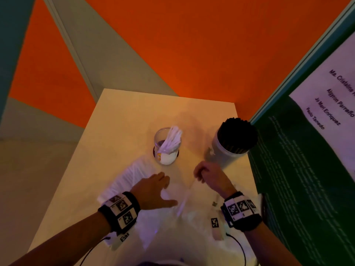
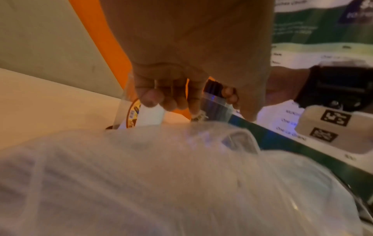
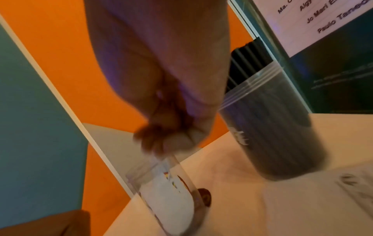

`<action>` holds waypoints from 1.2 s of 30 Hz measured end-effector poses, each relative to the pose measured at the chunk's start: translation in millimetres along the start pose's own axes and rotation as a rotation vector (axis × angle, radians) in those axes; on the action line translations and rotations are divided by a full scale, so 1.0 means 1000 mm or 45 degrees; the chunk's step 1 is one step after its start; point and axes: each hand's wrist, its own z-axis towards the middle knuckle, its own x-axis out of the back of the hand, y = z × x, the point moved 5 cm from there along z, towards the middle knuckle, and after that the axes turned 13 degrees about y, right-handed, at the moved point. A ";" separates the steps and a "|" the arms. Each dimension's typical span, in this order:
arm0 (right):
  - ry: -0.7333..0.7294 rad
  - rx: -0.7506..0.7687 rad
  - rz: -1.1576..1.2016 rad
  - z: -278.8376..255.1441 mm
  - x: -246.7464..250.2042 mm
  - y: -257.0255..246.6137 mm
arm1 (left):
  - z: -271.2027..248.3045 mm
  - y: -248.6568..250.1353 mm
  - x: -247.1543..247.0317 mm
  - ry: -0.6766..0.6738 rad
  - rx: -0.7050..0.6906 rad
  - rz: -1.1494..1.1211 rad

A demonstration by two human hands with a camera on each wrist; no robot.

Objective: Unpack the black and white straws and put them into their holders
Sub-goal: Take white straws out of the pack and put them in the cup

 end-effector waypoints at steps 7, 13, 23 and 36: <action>-0.905 -0.184 -0.470 -0.073 -0.088 0.046 | -0.026 0.011 -0.015 -0.239 0.042 -0.164; -0.278 0.145 -0.656 -0.063 -0.136 0.030 | -0.041 0.012 0.003 -0.022 0.126 -0.521; -0.364 0.045 -0.964 -0.060 -0.179 0.042 | -0.067 0.004 -0.002 0.061 0.218 -0.787; -0.432 -0.096 -0.988 -0.065 -0.181 0.037 | -0.071 -0.003 -0.005 0.055 0.200 -0.780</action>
